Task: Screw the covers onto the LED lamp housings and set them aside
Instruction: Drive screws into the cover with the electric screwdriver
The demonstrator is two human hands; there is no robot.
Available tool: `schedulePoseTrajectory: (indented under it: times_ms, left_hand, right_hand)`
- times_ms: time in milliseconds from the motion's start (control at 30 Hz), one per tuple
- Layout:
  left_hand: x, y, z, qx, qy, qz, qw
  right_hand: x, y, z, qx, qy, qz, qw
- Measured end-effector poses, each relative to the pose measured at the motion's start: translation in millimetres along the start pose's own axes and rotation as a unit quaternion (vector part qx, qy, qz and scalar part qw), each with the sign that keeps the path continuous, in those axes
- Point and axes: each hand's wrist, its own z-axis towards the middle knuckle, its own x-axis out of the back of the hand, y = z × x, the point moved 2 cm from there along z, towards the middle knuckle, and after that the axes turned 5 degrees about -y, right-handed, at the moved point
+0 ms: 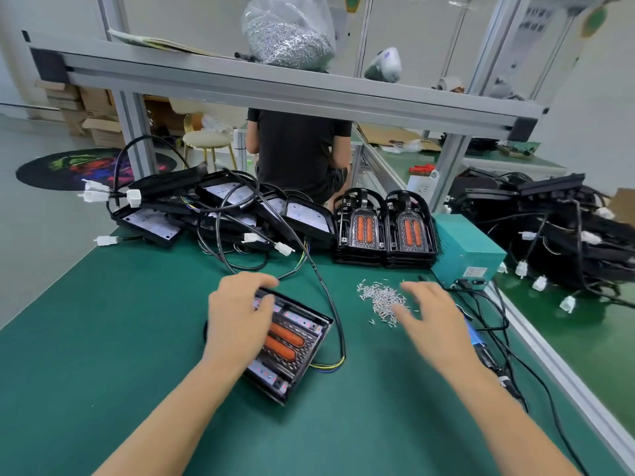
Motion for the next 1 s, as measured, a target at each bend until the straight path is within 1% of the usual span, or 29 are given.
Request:
schedulePoseTrajectory:
  times_ms: [33,100,167,233,333,400,600,900,1000]
  left_hand:
    - [-8.3,14.1,4.8,-0.038,-0.025,0.001,0.999]
    - [-31.6,40.4,15.0,-0.099,-0.1,0.029,0.99]
    - [-58.4,58.6,26.3,-0.127,-0.174,0.081,0.973]
    - [-84.3,70.1,36.6,-0.14,-0.223,0.138,0.955]
    - [-114.9,76.8,47.7,-0.138,-0.278,0.206,0.928]
    - [-129.8,76.9,51.7,-0.13,-0.307,0.237,0.913]
    - [-153.5,73.3,51.3,-0.126,-0.342,0.308,0.879]
    - [-162.7,78.0,45.8,-0.152,-0.308,0.375,0.861]
    - [-162.3,81.6,44.0,-0.175,-0.324,0.373,0.852]
  right_hand:
    - [6.5,18.5,2.0,-0.046,0.003,-0.033,0.998]
    - [15.3,49.3,3.2,-0.116,0.002,-0.089,0.989]
    - [19.1,71.1,2.8,-0.157,-0.004,-0.138,0.978]
    - [18.8,83.6,2.6,-0.194,-0.033,-0.172,0.965]
    - [12.6,92.4,2.5,-0.226,-0.073,-0.134,0.962]
    - [10.0,95.1,3.6,-0.223,-0.065,-0.12,0.965]
    - [7.9,98.1,3.3,-0.212,-0.034,-0.098,0.972]
    - [1.6,98.9,7.4,-0.209,-0.047,-0.137,0.967]
    - [1.2,99.0,9.3,-0.206,-0.053,-0.144,0.966]
